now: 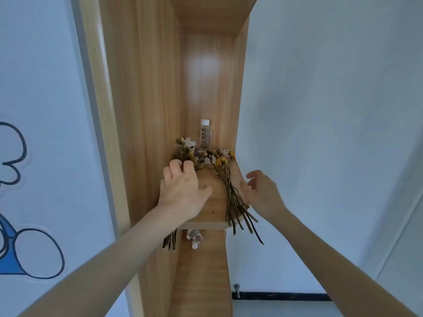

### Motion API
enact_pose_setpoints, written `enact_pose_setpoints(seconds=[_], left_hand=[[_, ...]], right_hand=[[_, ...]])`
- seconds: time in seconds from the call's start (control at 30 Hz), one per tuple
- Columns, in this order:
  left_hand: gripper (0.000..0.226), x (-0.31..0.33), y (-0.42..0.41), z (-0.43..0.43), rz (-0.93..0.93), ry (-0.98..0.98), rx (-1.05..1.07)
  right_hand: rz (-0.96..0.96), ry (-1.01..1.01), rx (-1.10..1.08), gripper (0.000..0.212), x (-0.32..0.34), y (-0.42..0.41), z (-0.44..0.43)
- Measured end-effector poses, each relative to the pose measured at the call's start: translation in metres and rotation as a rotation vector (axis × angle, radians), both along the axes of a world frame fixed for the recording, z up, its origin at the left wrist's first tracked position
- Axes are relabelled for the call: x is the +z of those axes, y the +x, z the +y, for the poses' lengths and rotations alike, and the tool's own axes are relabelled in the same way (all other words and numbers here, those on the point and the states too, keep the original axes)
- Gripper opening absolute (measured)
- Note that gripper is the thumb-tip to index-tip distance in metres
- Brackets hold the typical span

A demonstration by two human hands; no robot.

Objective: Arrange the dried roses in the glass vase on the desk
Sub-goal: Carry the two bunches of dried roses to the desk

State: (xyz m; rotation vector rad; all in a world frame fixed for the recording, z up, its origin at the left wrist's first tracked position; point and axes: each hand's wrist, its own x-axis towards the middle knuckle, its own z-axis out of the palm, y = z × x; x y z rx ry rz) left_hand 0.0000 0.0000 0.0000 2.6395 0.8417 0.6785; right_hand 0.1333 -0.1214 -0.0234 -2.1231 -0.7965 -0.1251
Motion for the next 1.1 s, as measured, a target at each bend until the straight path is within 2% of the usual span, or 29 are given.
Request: enact_pose_setpoints(seconds=[0.13,0.23,0.3,0.43,0.67,0.8,0.87,1.1], left_hand=[[0.080,-0.009,0.036,0.022,0.258,0.079,0.226],[0.093,-0.027,0.053,0.038,0.325,0.071,0.304],[0.092,-0.033,0.060,0.044,0.361,0.024,0.330],[0.081,-0.037,0.066,0.050,0.466,-0.009,0.335],[0.068,-0.040,0.074,0.060,0.407,-0.060,0.342],[0.060,-0.040,0.075,0.065,0.388,-0.050,0.351],[0.059,-0.040,0.074,0.066,0.386,-0.043,0.353],[0.052,-0.037,0.070,0.065,0.319,-0.051,0.349]], right_hand=[[0.075,-0.234,0.018,0.048,0.002,0.018,0.037],[0.112,-0.368,-0.022,0.033,-0.003,0.030,0.052],[0.102,-0.444,-0.039,0.035,-0.004,0.033,0.059],[0.085,-0.460,-0.038,0.041,-0.007,0.034,0.070],[0.045,-0.499,-0.071,0.036,-0.005,0.039,0.078],[0.045,-0.572,-0.076,0.023,-0.003,0.040,0.083],[0.051,-0.586,-0.072,0.022,-0.004,0.042,0.084],[0.153,-0.464,-0.042,0.025,-0.002,0.053,0.077]])
